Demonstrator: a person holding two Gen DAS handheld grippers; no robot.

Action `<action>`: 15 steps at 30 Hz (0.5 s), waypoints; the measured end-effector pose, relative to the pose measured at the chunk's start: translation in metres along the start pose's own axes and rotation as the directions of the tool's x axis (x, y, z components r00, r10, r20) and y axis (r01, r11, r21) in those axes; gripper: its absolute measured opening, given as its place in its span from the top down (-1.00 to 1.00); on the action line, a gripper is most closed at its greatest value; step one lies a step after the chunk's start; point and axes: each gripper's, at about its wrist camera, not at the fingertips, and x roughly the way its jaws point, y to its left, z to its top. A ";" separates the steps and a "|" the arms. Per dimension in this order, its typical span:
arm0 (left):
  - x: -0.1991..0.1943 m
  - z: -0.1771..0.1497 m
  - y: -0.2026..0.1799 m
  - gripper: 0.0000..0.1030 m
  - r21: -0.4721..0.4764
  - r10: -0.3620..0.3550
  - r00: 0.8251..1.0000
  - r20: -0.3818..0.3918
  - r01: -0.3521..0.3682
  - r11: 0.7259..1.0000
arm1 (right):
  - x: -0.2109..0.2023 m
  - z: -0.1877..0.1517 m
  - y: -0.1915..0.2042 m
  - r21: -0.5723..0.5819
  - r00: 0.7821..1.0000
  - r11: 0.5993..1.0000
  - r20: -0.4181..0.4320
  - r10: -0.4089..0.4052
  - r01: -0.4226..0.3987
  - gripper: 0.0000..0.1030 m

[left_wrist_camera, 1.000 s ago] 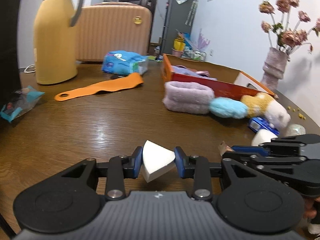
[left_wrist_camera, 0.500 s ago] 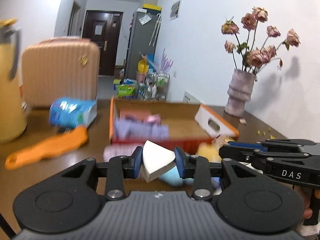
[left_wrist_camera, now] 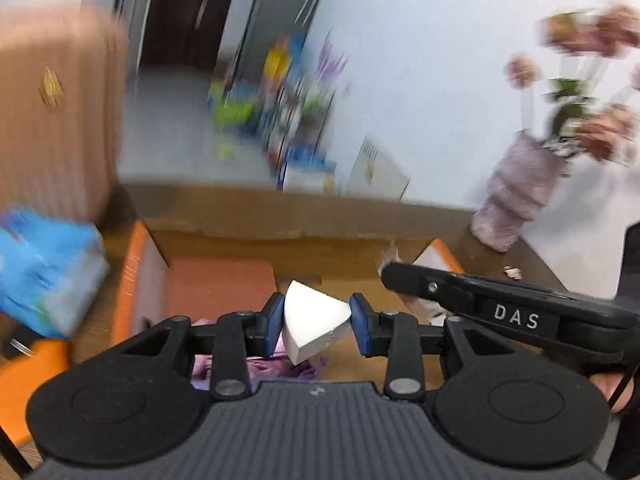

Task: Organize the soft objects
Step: 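Carry both held items over the box and open both grippers to drop them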

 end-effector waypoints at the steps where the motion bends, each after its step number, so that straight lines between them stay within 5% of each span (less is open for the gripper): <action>1: 0.019 0.006 -0.002 0.30 -0.001 0.005 0.999 -0.038 -0.005 1.000 | 0.014 0.007 -0.008 0.022 0.999 1.000 -0.031 -0.016 0.016 0.71; 6: 0.074 0.017 -0.003 0.10 0.037 0.132 0.988 -0.085 -0.129 0.991 | 0.077 0.016 -0.035 0.071 0.984 0.992 -0.151 -0.090 0.101 0.58; 10: 0.069 0.019 0.010 -0.26 -0.009 0.074 0.996 -0.047 -0.075 0.997 | 0.082 0.018 -0.043 0.097 0.988 0.990 -0.120 -0.095 0.107 0.03; 15: 0.047 0.027 0.011 -0.31 0.016 0.096 0.995 -0.007 -0.096 0.995 | 0.064 0.021 -0.039 0.096 0.992 0.991 -0.093 -0.084 0.093 0.02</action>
